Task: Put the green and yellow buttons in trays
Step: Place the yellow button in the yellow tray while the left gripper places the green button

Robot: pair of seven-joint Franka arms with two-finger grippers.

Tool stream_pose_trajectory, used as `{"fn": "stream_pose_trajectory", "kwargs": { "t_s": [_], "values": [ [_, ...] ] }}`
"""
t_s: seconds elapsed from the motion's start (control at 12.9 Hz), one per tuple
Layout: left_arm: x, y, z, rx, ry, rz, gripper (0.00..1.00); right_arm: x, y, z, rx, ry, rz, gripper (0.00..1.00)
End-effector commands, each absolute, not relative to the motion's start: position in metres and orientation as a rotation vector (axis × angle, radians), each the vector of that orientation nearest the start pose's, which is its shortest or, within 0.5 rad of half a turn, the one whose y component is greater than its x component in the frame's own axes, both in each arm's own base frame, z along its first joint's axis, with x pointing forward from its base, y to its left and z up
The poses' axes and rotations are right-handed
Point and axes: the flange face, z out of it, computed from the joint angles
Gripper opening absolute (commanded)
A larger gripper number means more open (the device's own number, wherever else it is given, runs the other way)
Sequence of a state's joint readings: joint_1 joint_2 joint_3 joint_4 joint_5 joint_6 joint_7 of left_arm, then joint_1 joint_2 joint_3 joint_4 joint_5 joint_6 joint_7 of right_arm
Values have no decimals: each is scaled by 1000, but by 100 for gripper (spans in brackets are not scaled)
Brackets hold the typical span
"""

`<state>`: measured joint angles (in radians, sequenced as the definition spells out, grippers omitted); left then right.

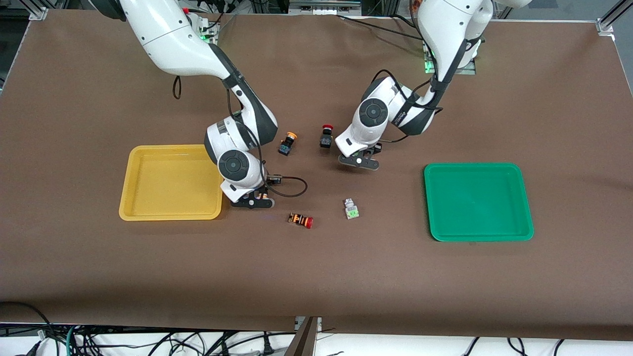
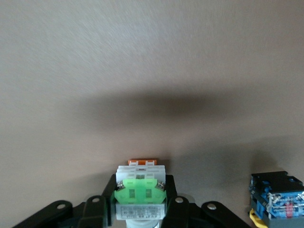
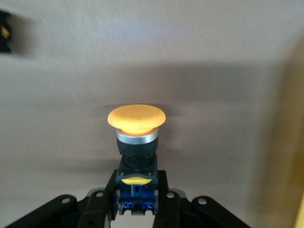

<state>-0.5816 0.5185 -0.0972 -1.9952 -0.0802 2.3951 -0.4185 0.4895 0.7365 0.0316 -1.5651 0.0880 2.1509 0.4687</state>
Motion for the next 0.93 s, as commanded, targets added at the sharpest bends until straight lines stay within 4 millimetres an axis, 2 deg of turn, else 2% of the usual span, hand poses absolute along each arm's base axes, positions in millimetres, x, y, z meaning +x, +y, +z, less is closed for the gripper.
{"fn": "stream_pose_trajectory", "kwargs": {
  "t_s": [0.0, 0.16, 0.23, 0.39, 0.47, 0.54, 0.7, 0.85],
  "values": [
    [501, -334, 242, -3128, 322, 287, 0, 613, 297, 253, -3112, -83, 319, 0],
    [543, -291, 264, -3127, 279, 305, 0, 621, 240, 266, -3147, -110, 457, 0],
    [567, -258, 272, -3126, 254, 307, 0, 623, 208, 268, -3159, -140, 502, 0],
    [599, -195, 280, -3122, 288, 279, 0, 619, 134, 262, -3175, -129, 541, 0],
    [612, -163, 274, -3105, 322, 268, 0, 612, 100, 260, -3174, -126, 536, 0],
    [620, -140, 263, -3091, 341, 260, 1, 603, 77, 258, -3180, -83, 508, 0],
    [629, -123, 235, -3084, 357, 216, 1, 579, 43, 242, -3192, -20, 463, 0],
    [634, -106, 211, -3076, 355, 197, 2, 572, 17, 224, -3200, -40, 441, 0]
  ]
}}
